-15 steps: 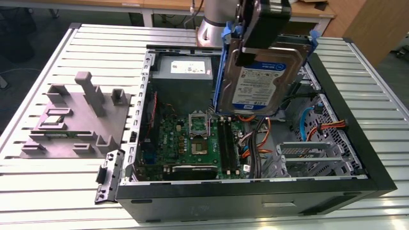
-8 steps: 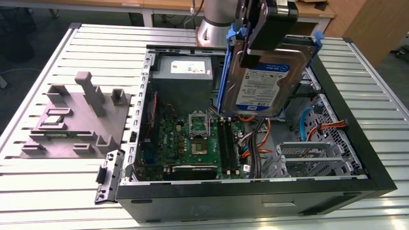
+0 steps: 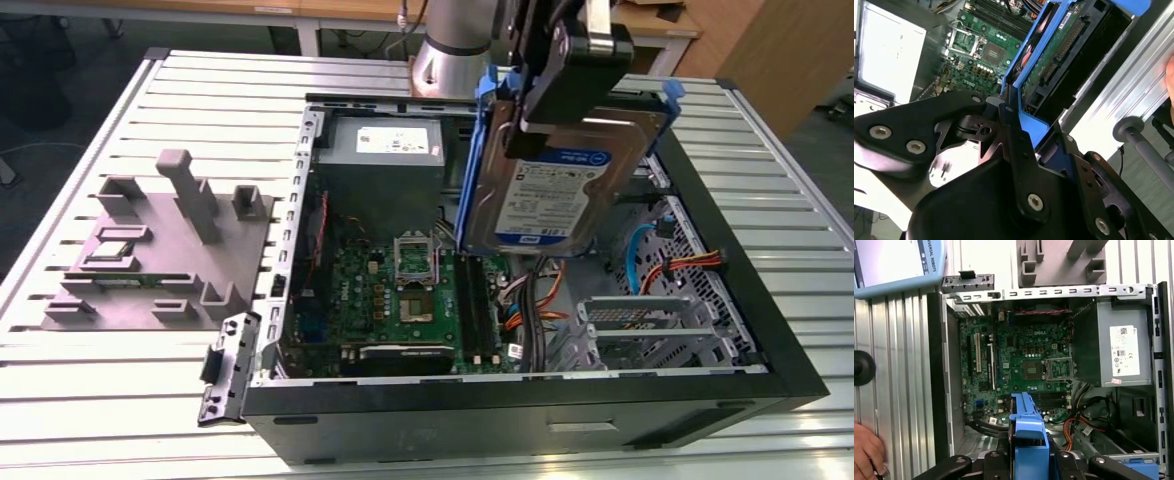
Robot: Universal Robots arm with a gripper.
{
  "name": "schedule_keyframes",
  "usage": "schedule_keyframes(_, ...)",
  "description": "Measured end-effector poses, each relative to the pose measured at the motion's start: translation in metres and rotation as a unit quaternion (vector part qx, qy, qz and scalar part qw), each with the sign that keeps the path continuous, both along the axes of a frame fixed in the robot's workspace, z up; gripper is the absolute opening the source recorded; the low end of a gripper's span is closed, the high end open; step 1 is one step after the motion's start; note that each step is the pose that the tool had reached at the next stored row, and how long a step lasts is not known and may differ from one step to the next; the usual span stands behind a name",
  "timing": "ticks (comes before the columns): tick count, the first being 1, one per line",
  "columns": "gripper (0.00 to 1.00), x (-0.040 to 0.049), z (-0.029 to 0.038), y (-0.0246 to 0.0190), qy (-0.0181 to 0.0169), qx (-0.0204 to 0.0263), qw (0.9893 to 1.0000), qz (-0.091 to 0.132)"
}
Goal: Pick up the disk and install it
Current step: 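Insert the disk into the insertion slot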
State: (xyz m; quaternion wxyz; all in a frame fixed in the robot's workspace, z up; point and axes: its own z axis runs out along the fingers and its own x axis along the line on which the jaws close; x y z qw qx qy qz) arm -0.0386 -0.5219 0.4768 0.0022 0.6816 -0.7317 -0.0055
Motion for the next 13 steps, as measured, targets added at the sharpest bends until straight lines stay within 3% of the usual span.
schedule_keyframes(4,0.36,0.0032,-0.0007,-0.0027,0.0000,0.0001,1.0000,0.002)
schedule_keyframes(13,0.36,0.0178,-0.0017,-0.0037,0.0000,0.0000,1.0000,0.008)
